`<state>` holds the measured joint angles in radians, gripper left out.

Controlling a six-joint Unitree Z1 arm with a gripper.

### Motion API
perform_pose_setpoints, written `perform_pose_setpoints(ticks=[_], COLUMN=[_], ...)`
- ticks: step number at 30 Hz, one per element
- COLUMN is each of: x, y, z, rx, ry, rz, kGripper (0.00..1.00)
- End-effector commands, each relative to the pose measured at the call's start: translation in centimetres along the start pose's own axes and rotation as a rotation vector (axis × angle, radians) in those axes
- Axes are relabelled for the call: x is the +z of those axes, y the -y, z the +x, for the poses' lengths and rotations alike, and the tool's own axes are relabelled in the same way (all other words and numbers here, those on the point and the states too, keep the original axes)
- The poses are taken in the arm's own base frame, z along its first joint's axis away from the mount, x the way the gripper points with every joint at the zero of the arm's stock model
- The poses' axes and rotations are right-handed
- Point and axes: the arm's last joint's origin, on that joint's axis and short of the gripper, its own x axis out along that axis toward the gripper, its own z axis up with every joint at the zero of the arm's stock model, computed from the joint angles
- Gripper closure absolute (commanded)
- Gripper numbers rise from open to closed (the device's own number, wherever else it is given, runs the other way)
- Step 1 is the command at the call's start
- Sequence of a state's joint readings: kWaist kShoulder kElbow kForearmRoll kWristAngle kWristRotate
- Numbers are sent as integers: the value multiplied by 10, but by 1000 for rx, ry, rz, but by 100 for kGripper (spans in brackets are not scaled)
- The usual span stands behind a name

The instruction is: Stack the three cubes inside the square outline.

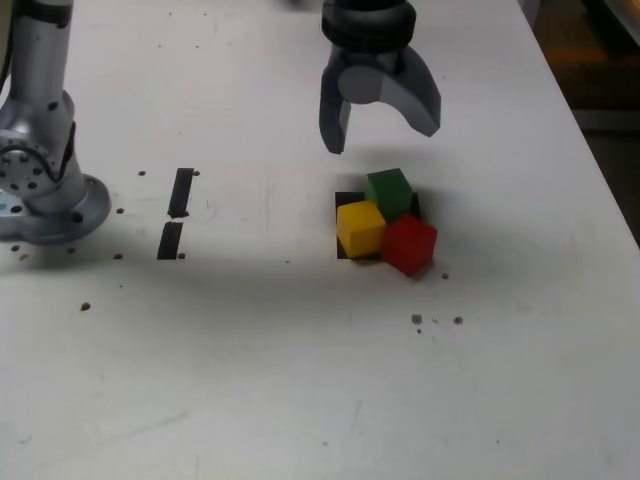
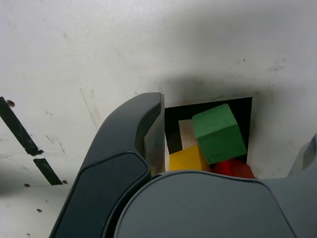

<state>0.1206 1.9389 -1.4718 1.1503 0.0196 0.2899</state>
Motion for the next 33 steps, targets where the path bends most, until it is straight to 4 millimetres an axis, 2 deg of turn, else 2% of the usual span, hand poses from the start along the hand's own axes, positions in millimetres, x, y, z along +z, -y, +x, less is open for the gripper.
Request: perform_pose_setpoints(ticks=[1, 6, 22, 33], x=[8, 17, 29, 33], y=[-4, -7, -9, -9], z=[6, 14, 38, 50], rx=[-23, -51, -133, -155], ry=[-6, -12, -36, -55], rz=[0, -2, -11, -13], kGripper=[2, 3, 3, 13])
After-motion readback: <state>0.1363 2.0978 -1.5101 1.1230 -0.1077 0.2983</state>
